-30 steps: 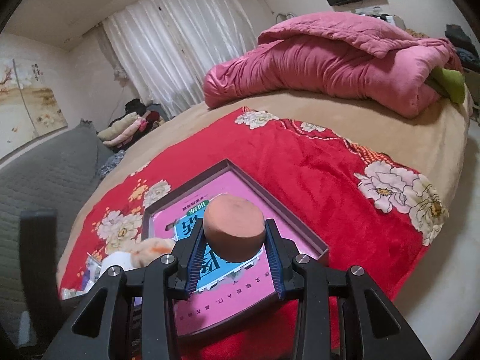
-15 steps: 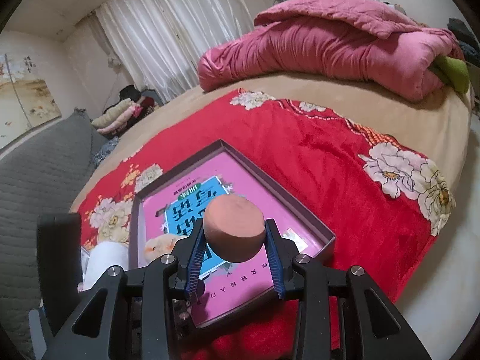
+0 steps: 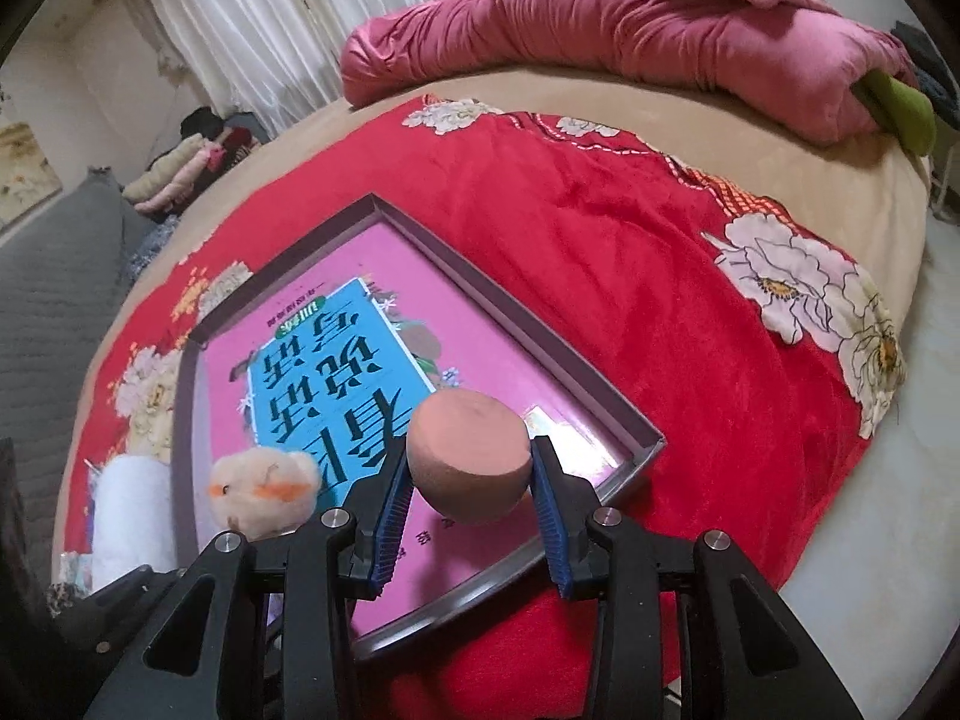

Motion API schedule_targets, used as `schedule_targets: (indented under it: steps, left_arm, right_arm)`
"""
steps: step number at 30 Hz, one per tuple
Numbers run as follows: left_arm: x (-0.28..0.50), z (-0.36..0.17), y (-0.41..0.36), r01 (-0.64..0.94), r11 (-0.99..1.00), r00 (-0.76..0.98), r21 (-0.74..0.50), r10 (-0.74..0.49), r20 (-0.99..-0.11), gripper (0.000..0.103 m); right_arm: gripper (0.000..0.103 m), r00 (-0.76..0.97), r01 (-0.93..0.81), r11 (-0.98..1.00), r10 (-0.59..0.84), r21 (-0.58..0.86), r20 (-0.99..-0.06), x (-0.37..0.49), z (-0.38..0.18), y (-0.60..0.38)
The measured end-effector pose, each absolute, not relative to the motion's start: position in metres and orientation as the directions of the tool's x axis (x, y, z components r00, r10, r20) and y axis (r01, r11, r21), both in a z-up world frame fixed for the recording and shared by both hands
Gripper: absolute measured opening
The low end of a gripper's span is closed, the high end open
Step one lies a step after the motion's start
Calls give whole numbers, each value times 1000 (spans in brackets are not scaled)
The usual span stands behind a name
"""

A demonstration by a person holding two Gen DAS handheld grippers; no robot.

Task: Organize soft objects
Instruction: 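Carry the sponge to the pink tray with the right tool while the left tool grasps the teddy bear, then open both tools to drop the sponge and teddy bear onto the tray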

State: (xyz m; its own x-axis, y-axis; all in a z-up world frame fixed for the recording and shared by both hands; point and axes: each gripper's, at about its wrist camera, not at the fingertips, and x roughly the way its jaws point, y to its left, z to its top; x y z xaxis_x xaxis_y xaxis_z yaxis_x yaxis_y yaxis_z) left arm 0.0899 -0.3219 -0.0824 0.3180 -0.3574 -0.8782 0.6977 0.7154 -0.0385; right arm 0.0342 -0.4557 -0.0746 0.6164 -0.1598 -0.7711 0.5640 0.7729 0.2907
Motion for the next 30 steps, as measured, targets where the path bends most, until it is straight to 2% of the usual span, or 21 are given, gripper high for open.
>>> schedule_targets:
  steps: [8, 17, 21, 30]
  left_arm:
    - [93, -74, -313, 689, 712, 268, -131, -419, -868, 51]
    - [91, -70, -309, 684, 715, 269, -143, -430, -862, 51]
    - [94, -68, -308, 667, 726, 262, -169, -441, -859, 52]
    - [97, -58, -300, 636, 737, 253, -229, -479, -841, 54]
  right_arm:
    - [40, 600, 575, 776, -184, 259, -778, 35, -75, -456]
    - [42, 600, 597, 764, -222, 245, -769, 29, -70, -461]
    - [51, 606, 591, 771, -230, 236, -762, 28, -67, -461]
    - [61, 647, 601, 747, -247, 284, -722, 13, -60, -466]
